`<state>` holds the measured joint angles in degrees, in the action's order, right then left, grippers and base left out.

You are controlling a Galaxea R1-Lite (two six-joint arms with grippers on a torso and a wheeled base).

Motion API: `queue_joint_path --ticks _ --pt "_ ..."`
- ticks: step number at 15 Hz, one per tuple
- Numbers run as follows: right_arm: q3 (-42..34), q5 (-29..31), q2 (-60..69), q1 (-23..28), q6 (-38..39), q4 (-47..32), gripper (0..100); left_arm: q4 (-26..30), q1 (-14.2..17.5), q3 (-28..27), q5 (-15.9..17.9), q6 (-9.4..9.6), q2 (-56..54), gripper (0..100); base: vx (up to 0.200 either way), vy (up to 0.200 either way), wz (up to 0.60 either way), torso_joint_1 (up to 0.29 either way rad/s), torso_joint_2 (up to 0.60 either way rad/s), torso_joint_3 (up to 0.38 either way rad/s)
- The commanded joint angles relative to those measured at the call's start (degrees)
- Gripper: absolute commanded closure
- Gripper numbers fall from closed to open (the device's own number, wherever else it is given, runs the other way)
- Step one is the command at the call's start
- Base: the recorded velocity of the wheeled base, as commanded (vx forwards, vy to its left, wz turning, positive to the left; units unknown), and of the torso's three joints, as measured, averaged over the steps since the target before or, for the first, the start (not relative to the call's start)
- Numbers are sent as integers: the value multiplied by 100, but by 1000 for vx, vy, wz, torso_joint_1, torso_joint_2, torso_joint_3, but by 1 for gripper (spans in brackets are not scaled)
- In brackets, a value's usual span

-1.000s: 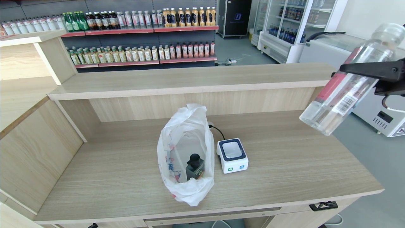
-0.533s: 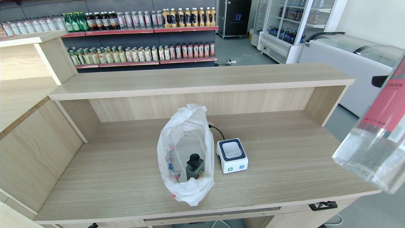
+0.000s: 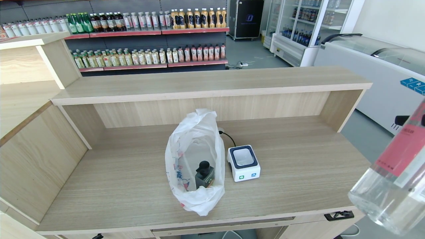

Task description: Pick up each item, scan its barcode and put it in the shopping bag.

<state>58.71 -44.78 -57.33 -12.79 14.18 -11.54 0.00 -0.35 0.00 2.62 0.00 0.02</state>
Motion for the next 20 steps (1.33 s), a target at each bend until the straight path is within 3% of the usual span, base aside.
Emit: queue_joint_path --ticks 1,6,11,20 --pt "26 39 73 -268 -3 -6 100 0 0 0 2 0 6 0 0 0 0 0 0 0" --pt "167 92 91 -453 6 -32 100 0 0 0 2 0 6 0 0 0 0 0 0 0" --pt "369 681 363 -567 15 -841 100 0 0 0 2 0 6 0 0 0 0 0 0 0" --pt "536 672 381 -558 15 -849 100 0 0 0 2 0 6 0 0 0 0 0 0 0"
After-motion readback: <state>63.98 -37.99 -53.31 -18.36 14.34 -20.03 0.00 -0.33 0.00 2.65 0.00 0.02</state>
